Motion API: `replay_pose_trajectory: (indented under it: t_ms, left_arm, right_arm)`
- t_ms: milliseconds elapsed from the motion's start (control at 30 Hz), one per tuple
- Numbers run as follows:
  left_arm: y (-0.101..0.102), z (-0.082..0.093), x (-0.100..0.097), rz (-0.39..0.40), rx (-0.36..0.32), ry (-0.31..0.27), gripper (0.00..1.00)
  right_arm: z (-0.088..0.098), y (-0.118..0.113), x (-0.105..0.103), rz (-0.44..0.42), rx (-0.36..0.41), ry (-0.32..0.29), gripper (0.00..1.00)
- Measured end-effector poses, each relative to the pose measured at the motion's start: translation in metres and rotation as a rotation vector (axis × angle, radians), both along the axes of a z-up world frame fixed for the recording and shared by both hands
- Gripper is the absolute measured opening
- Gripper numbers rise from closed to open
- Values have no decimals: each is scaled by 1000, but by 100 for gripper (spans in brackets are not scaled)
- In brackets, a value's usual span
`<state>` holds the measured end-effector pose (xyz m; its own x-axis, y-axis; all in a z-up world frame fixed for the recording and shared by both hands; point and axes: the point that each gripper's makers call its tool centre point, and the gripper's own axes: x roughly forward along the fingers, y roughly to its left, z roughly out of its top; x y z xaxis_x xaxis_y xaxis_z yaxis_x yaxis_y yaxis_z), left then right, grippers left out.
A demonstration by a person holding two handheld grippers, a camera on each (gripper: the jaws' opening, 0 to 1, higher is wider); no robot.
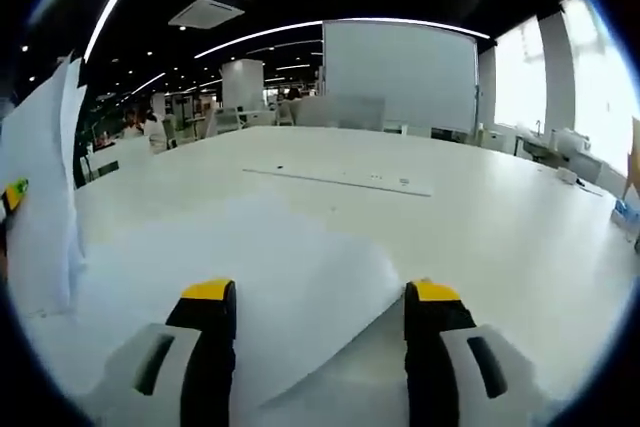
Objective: Organize the stack of printing papers by aligning and flattening the scattered papers on the table
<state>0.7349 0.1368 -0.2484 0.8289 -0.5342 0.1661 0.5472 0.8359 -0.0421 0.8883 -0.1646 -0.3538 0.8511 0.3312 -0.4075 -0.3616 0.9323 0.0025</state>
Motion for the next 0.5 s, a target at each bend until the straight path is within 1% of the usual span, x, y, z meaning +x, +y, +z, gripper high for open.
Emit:
replay_pose_trajectory:
  t_ms: [233, 400, 500]
  left_arm:
    - [0, 0, 0, 3, 1, 0, 10]
    - [0, 0, 1, 3, 3, 0, 10]
    - [0, 0, 1, 4, 3, 0, 10]
  right_arm:
    - [0, 5, -4, 17, 1, -2, 53]
    - [-1, 5, -6, 17, 2, 9, 41]
    - [-4, 7, -1, 22, 3, 14, 35]
